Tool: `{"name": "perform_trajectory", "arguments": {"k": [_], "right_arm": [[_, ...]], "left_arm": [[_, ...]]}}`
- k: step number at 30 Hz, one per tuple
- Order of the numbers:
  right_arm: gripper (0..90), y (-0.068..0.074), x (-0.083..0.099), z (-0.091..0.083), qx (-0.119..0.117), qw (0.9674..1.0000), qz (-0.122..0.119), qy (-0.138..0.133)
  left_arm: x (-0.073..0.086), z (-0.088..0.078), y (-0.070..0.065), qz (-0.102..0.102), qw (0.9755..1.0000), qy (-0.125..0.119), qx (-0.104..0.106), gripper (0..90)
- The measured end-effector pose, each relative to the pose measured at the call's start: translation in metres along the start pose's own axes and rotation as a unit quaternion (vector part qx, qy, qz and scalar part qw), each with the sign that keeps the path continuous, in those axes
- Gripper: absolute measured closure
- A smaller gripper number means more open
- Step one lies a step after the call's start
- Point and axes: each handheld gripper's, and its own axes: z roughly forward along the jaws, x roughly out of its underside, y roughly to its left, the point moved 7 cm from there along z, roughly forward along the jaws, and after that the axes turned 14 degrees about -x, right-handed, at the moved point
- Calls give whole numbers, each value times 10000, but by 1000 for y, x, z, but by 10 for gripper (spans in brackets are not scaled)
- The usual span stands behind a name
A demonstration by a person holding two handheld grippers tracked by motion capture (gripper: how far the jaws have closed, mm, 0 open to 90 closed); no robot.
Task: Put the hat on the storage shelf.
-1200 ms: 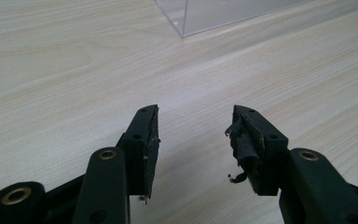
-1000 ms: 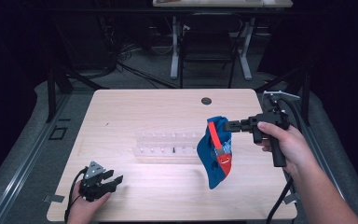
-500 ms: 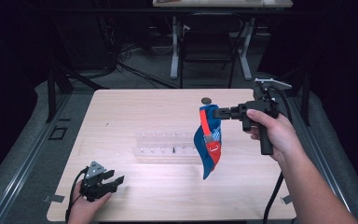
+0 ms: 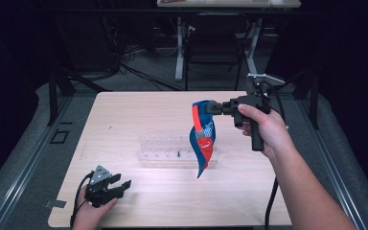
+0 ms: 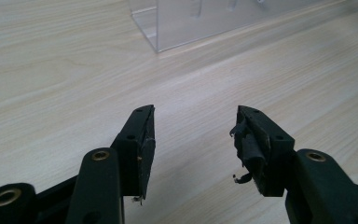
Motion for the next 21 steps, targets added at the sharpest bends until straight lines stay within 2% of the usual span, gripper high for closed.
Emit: {"name": "perform_trajectory", "arguments": {"k": [7, 10, 16, 20, 21], "right_arm": [[900, -2, -4, 17, -119, 9999, 1, -11], [900, -4, -4, 22, -90, 10000, -17, 29], [900, -5, -9, 33, -146, 9999, -8, 29], [899, -7, -11, 42, -199, 9998, 7, 18], [900, -7, -12, 47, -207, 9998, -16, -4]], "left_arm": [[-5, 1, -14, 155, 9997, 11, 185, 484], [-7, 1, -17, 213, 9995, -3, 212, 485], [-15, -2, -24, 271, 9992, -130, 272, 479], [-25, -5, -32, 344, 9985, -274, 337, 477], [-33, -7, -39, 377, 9978, -389, 388, 478]]}}
